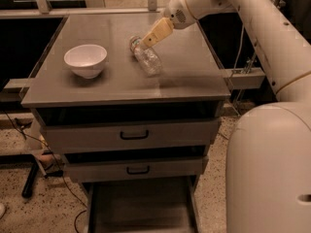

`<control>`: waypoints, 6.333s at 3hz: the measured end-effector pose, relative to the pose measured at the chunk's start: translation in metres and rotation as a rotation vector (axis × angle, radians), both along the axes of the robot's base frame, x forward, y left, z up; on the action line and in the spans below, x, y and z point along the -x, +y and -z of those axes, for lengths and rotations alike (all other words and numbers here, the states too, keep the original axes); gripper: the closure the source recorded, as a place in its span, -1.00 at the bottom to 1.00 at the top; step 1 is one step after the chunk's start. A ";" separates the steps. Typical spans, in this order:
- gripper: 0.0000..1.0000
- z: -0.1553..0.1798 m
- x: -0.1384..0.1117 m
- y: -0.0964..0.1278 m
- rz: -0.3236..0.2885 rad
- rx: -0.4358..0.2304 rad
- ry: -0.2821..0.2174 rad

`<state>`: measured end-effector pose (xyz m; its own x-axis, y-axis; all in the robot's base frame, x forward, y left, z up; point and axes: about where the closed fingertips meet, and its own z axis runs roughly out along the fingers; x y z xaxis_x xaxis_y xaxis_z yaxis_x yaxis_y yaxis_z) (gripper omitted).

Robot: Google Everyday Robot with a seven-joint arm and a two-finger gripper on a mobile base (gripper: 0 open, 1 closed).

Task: Place blue plastic bottle into bottom drawer

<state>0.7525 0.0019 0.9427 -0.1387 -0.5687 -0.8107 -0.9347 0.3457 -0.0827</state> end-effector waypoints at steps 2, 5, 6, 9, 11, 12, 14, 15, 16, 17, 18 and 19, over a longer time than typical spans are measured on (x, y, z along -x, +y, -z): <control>-1.00 0.026 -0.003 0.003 0.092 0.280 0.103; -1.00 0.084 -0.008 0.022 0.111 0.343 0.306; -0.61 0.085 -0.009 0.024 0.109 0.338 0.306; 0.77 0.085 -0.009 0.024 0.109 0.338 0.306; 1.00 0.071 -0.009 0.015 0.117 0.340 0.216; 1.00 0.046 0.008 -0.010 0.166 0.320 0.127; 1.00 0.049 0.076 -0.059 0.251 0.254 0.079; 1.00 0.087 0.091 -0.063 0.239 0.291 0.140; 1.00 0.080 0.086 -0.061 0.231 0.293 0.123; 1.00 0.079 0.086 -0.061 0.230 0.293 0.121; 1.00 0.077 0.105 -0.062 0.239 0.299 0.133; 1.00 0.059 0.179 -0.065 0.292 0.288 0.166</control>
Offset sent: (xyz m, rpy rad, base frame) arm 0.0070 -0.0049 -0.0284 -0.5412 0.2126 -0.1759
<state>0.5738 -0.0626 0.8833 -0.4419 -0.6856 -0.5786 -0.8099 0.5822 -0.0714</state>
